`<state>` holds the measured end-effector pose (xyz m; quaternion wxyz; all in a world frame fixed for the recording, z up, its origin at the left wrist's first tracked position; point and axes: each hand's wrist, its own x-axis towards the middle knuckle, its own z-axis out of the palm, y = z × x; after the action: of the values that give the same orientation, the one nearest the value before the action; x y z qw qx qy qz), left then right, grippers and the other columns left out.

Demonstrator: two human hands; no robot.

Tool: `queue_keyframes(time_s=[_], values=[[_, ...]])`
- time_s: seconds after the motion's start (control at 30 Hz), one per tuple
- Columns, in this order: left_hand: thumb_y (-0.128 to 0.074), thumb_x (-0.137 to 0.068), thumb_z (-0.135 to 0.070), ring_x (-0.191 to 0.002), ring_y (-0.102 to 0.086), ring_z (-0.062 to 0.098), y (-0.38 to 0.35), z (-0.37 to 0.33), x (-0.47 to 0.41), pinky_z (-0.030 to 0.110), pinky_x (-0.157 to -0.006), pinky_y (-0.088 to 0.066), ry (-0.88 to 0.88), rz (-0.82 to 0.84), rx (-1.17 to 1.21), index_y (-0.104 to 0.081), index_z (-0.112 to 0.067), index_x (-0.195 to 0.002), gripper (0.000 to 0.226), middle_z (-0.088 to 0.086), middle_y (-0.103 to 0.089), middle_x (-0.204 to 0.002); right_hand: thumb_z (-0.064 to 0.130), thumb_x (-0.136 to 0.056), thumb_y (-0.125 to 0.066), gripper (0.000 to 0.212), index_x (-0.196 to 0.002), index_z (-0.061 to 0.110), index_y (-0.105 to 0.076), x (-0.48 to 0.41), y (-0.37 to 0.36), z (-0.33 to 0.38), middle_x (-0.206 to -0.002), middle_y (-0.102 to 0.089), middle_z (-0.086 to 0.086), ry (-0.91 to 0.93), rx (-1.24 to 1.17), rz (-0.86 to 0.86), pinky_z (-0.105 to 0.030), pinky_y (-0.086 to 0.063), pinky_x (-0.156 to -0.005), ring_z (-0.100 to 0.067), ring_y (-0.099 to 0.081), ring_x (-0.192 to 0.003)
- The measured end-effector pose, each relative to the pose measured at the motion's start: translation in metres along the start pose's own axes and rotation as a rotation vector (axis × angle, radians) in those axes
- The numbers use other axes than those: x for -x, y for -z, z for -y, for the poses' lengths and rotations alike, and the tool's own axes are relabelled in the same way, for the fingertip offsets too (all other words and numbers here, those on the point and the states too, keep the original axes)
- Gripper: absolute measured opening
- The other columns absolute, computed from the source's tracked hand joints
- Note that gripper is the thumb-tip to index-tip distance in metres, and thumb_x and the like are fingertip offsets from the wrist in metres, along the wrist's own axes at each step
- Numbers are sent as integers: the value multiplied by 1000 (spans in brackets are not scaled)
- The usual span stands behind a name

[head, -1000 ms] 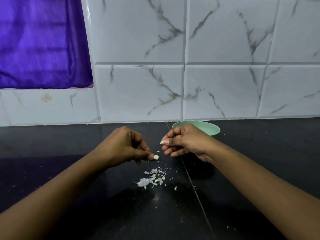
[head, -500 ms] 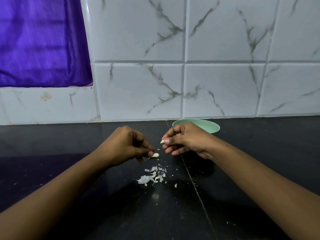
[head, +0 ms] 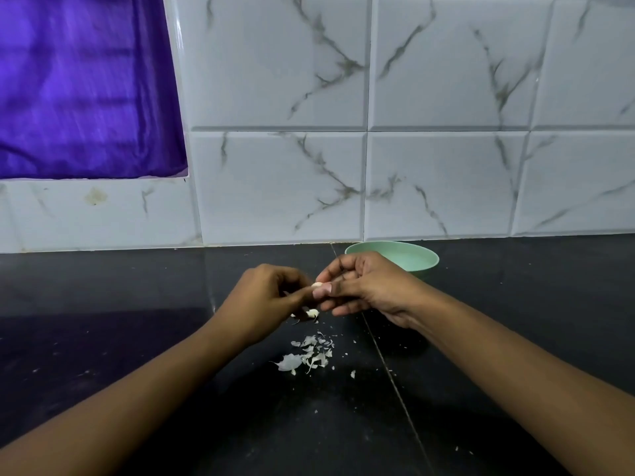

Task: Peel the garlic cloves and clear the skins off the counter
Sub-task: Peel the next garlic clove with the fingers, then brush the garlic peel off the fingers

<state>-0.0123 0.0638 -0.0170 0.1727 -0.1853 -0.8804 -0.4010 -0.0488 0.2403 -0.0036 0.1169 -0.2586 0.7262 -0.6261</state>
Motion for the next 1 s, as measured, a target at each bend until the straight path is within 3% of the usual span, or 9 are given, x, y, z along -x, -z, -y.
queue_keyframes(time_s=[0.13,0.27,0.4,0.53,0.63,0.73,0.9,1.0], values=[[-62,-89,-23,-63,-69,12,4,1,-1,18,-60,-50,4,23,100,-70,-6,-77,22,0,-73,-68,-1,-86,-64,8,-86,7,-61,0,-2,0,-66,-70,-4,59,53,15,-19,-55,-54,-11,-68,-61],[-52,-96,-15,-61,-67,25,7,4,-2,38,-67,-55,61,130,125,-63,3,-81,26,4,-68,-68,-1,-86,-64,9,-84,7,-61,-1,-2,-2,-64,-69,-3,65,108,42,-19,-55,-55,-12,-67,-59],[-47,-97,-10,-41,-48,17,4,-2,-2,28,-51,-49,204,105,271,-53,-4,-65,33,-1,-48,-48,-1,-86,-63,9,-85,7,-61,-2,1,-1,-65,-68,-2,72,165,59,-19,-55,-57,-11,-66,-60],[-46,-96,-16,-35,-36,14,4,-5,-4,32,-56,-53,315,-4,445,-45,-11,-60,36,0,-37,-51,-1,-86,-63,8,-86,7,-62,-2,5,0,-70,-68,-6,87,176,44,-22,-55,-61,-12,-66,-64],[-52,-94,-37,-36,-42,18,4,-2,-3,28,-51,-51,344,-39,458,-41,-13,-54,48,3,-41,-48,0,-85,-65,9,-87,8,-62,-3,6,0,-73,-67,-7,99,182,35,-23,-55,-62,-12,-67,-66],[-46,-90,-50,-44,-57,21,-1,-1,1,24,-47,-48,367,106,430,-56,-9,-68,48,5,-57,-57,0,-84,-67,11,-86,10,-62,-3,6,-1,-72,-67,-5,115,165,35,-25,-55,-65,-12,-67,-69],[-47,-91,-37,-45,-57,20,-8,0,3,26,-46,-49,283,231,571,-53,-10,-74,33,5,-60,-67,2,-84,-67,12,-87,12,-62,-4,5,-2,-70,-67,2,121,154,45,-25,-56,-64,-7,-67,-71],[-44,-97,-27,-38,-47,16,-7,-1,2,18,-37,-35,274,231,593,-52,-10,-76,28,4,-57,-64,1,-84,-66,12,-86,12,-63,-3,5,-2,-75,-67,-3,119,89,53,-23,-56,-60,-8,-67,-71]])
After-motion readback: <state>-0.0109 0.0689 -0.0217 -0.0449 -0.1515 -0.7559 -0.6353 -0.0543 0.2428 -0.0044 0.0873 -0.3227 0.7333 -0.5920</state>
